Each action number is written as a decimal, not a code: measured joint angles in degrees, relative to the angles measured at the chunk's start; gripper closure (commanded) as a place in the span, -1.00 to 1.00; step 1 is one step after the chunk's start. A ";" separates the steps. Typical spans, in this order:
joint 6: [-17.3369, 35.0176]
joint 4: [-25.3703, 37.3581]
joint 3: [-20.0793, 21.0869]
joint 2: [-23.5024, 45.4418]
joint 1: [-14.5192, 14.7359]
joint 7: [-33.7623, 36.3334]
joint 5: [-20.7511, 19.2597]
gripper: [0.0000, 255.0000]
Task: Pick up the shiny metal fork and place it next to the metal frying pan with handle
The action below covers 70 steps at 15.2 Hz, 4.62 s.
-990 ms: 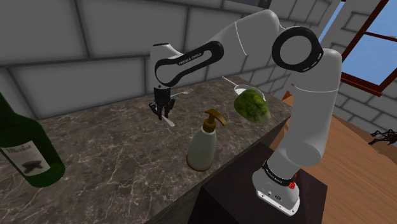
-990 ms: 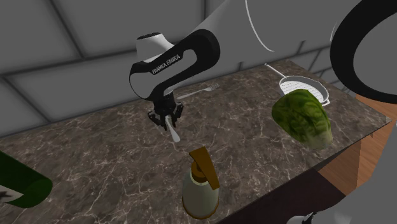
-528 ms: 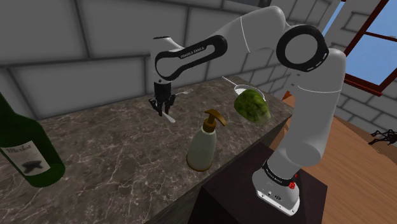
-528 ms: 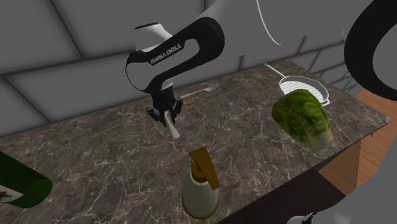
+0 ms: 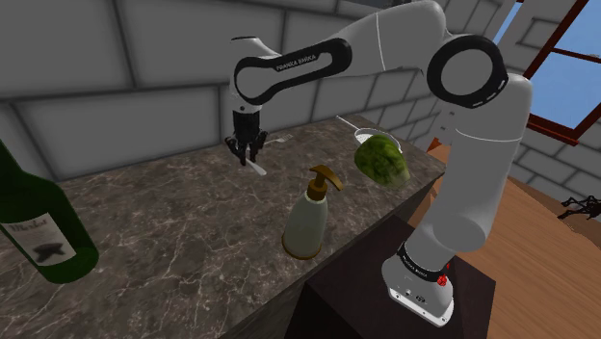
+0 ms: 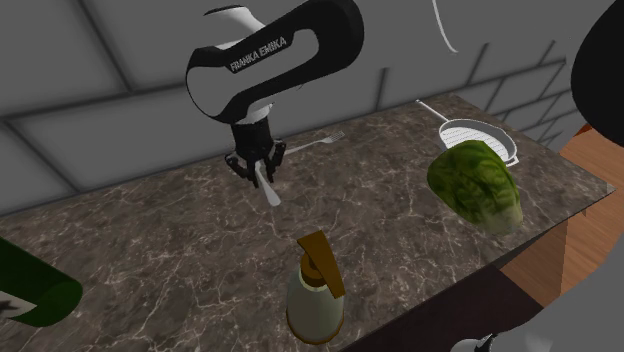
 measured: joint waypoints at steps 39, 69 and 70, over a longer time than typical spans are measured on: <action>0.15 -36.56 -22.00 -36.17 -21.02 -39.89 -4.74 1.00; 6.43 -23.41 -46.76 -19.83 -36.24 -77.34 -9.55 1.00; 7.22 -23.82 -46.84 -19.41 -36.26 -77.48 -9.39 1.00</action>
